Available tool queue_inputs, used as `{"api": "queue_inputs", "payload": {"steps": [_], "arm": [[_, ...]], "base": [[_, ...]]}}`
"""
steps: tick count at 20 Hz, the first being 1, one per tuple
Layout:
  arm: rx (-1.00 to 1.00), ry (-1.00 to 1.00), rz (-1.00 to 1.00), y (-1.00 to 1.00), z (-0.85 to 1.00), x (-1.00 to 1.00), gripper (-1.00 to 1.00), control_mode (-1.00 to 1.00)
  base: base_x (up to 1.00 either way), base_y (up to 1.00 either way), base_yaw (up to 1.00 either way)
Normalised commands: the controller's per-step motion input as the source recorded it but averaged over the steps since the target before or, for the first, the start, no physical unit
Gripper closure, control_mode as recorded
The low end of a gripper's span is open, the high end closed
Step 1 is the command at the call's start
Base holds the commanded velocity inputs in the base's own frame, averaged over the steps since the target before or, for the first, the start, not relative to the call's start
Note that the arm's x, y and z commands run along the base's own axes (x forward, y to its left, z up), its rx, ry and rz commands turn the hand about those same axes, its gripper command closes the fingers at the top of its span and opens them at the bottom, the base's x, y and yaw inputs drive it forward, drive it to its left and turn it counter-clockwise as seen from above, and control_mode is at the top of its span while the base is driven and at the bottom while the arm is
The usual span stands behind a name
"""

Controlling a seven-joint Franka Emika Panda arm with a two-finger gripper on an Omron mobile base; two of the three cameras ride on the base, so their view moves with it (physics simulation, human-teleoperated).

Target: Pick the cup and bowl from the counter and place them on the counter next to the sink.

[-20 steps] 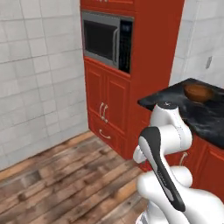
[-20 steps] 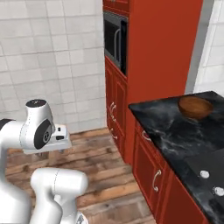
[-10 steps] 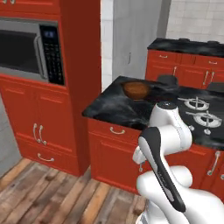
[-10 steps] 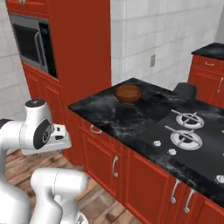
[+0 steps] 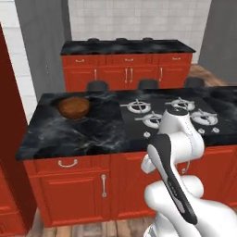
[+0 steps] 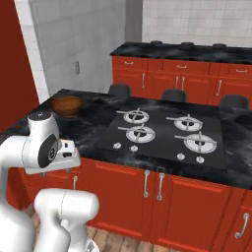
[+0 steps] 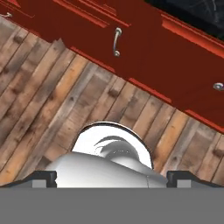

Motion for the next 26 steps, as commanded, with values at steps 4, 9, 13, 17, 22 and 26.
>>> {"api": "queue_inputs", "payload": {"steps": [4,9,13,17,22,26], "arm": [[0.0,0.0,0.0,0.0,0.0,0.0,-1.0,1.0],[0.0,0.0,0.0,0.0,0.0,0.0,-1.0,1.0],[0.0,0.0,0.0,0.0,0.0,0.0,-1.0,1.0],[0.0,0.0,0.0,0.0,0.0,0.0,-1.0,1.0],[0.0,0.0,0.0,0.0,0.0,0.0,-1.0,1.0],[0.0,0.0,0.0,0.0,0.0,0.0,-1.0,1.0]], "base": [[0.82,0.7,-0.47],[0.72,0.79,-0.38],[0.04,0.08,-0.1],[0.0,0.0,0.0],[0.0,0.0,0.0],[0.0,0.0,0.0]]}}
